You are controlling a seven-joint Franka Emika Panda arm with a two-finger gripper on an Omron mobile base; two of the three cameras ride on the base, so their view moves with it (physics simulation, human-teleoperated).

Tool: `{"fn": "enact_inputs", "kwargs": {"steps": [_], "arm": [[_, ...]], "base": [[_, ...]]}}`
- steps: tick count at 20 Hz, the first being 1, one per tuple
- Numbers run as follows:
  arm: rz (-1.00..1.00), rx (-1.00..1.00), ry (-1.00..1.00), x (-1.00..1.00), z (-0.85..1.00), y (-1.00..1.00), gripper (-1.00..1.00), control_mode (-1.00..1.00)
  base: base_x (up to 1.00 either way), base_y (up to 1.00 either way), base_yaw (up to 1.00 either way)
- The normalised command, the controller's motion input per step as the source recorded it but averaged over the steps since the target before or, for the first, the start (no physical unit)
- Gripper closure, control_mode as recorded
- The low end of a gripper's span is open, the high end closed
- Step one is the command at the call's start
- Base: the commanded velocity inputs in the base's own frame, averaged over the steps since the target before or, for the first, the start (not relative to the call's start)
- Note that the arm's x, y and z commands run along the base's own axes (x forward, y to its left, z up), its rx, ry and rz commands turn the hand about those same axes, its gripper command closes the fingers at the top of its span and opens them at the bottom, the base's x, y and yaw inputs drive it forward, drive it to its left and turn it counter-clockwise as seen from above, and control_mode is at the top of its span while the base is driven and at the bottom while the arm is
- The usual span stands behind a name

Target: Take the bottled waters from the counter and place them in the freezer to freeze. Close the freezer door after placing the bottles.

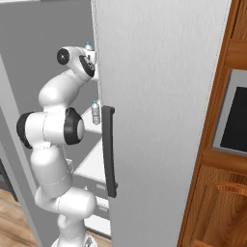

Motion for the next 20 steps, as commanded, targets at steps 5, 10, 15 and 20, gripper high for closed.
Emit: {"fn": "enact_inputs", "kwargs": {"steps": [5,10,15,20], "arm": [[0.0,0.07,0.0,-0.13,0.01,-0.02,-1.0,-1.0],[0.0,0.03,0.0,-0.08,0.18,0.0,-1.0,-1.0],[0.0,0.04,0.0,-0.05,0.25,0.0,-1.0,-1.0],[0.0,0.07,0.0,-0.2,0.22,0.0,-1.0,-1.0]], "base": [[0.0,0.0,0.0],[0.0,0.0,0.0],[0.0,0.0,0.0],[0.0,0.0,0.0]]}}
